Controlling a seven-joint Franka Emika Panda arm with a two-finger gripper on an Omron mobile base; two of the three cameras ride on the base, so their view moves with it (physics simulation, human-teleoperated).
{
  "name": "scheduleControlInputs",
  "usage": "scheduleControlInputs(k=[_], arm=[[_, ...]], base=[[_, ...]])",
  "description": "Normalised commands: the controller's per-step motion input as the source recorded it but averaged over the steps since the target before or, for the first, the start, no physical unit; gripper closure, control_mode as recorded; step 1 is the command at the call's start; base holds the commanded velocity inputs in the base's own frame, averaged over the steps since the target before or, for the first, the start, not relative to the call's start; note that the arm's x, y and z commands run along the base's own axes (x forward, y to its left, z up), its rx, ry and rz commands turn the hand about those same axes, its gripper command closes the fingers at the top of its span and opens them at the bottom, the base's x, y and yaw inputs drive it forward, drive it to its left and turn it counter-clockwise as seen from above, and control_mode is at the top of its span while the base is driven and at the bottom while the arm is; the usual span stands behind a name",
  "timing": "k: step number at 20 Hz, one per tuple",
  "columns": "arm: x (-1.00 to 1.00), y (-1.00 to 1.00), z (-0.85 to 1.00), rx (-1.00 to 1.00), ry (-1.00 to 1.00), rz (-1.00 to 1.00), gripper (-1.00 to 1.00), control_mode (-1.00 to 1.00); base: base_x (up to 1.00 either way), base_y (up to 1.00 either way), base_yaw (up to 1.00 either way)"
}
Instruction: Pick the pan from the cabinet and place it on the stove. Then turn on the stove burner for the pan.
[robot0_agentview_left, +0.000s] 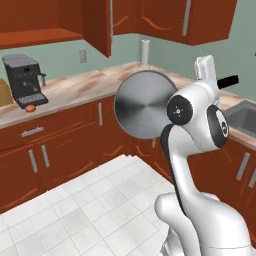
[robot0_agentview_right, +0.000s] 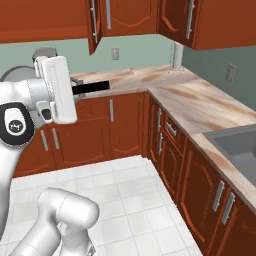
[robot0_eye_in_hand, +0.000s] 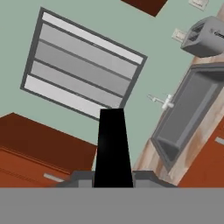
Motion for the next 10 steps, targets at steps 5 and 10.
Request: scheduleControlInputs(k=[5,10], arm=[[0.00,0.00,0.00,0.00,0.00,0.00,1.00,1.00],[0.00,0.00,0.00,0.00,0.00,0.00,1.00,1.00]], base=[[-0.30,0.01,-0.31],[-0.06,0.22,-0.37]])
